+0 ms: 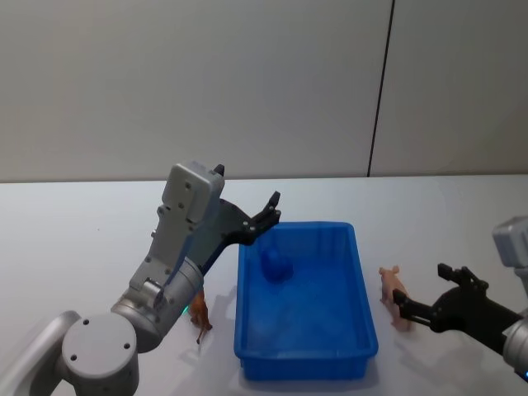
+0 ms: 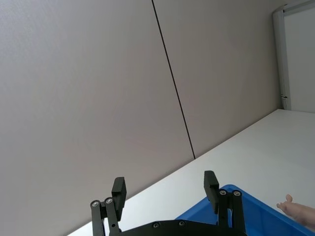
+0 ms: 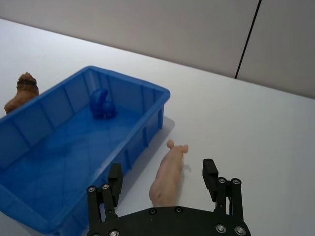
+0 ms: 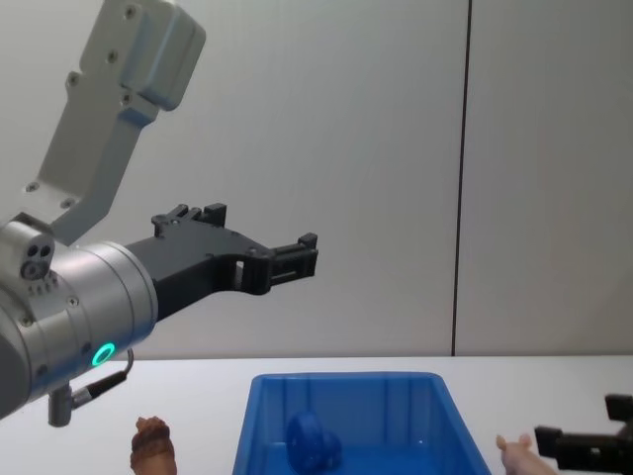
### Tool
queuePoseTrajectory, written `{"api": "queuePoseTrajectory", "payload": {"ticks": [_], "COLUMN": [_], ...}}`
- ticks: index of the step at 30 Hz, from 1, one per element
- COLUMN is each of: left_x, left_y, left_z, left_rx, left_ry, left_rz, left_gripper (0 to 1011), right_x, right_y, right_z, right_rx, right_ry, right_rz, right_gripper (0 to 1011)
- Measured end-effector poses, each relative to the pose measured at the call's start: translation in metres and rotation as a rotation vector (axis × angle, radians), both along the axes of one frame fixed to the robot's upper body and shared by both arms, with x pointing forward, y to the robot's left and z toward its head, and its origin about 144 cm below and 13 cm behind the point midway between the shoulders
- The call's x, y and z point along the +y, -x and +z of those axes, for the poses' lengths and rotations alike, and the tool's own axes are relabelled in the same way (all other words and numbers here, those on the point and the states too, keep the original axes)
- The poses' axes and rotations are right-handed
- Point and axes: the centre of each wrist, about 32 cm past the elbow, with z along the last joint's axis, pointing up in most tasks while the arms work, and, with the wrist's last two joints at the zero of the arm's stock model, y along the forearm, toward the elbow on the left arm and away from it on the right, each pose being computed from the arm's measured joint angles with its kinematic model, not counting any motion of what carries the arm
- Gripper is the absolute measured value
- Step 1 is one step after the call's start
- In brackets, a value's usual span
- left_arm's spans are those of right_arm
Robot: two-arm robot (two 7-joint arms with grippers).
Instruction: Pick up the two dolls from the table and place them into the box.
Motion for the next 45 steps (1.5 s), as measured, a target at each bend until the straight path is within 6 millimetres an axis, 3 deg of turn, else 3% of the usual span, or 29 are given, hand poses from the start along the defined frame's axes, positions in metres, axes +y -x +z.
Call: {"api": "queuePoseTrajectory", "payload": {"ticks": [31, 45], "left_x": [0.0, 0.0], "left_y": [0.0, 0.0], "left_z": [0.0, 0.0], "left_rx": [0.0, 0.0], "left_ry": [0.0, 0.0], "left_rz": [0.0, 0.0], "left_gripper": [1001, 1001], "right_x": [0.011, 0.018], "right_y": [-0.018, -0.024], "right_z": [-0.035, -0.042], "right_rx": [0.129, 0.152], "right_ry": [0.019, 0.016], "right_rz": [-0.031, -0.024], "right_gripper": [1001, 621]}}
